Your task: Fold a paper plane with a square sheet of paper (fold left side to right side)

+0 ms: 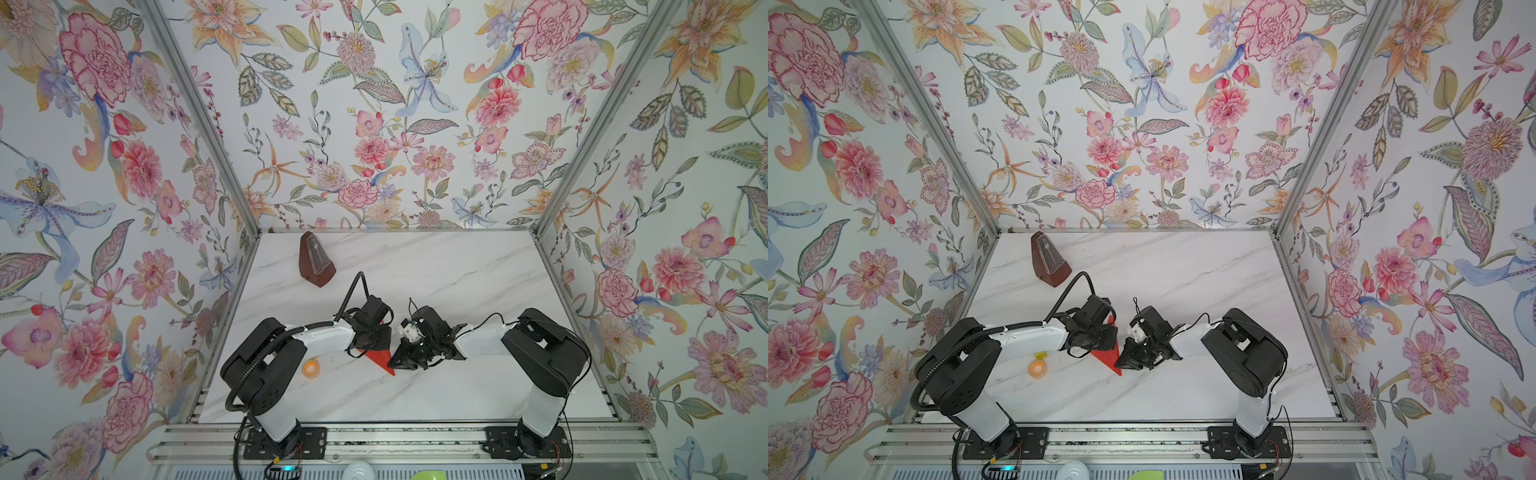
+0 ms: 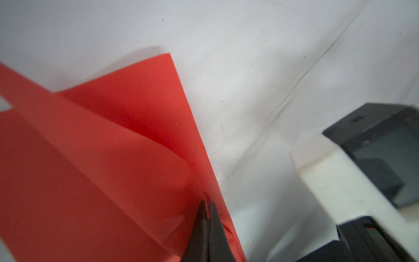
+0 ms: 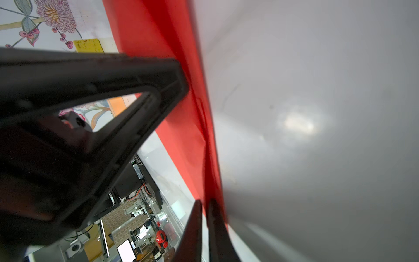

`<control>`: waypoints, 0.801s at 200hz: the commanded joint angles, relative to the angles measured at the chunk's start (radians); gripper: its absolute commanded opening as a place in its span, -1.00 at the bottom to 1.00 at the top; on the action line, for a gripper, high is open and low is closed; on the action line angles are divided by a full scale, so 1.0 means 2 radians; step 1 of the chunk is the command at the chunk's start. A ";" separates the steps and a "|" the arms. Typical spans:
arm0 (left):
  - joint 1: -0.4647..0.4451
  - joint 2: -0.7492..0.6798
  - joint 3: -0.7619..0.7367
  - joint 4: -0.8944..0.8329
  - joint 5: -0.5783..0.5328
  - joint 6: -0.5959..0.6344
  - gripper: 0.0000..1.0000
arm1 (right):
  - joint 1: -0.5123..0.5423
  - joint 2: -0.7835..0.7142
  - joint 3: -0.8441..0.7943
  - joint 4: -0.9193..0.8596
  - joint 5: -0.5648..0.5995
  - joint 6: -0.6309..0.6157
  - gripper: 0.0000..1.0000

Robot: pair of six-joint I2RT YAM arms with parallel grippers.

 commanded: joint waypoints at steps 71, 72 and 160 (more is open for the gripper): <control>0.007 0.026 -0.019 -0.001 -0.004 0.001 -1.00 | -0.011 -0.040 0.051 -0.111 0.074 -0.017 -0.70; 0.007 0.027 -0.019 -0.001 -0.004 0.001 -1.00 | -0.011 -0.040 0.051 -0.110 0.074 -0.016 -0.71; 0.007 0.022 -0.015 0.000 -0.005 -0.001 -1.00 | -0.014 0.007 0.058 -0.018 0.027 0.019 -0.91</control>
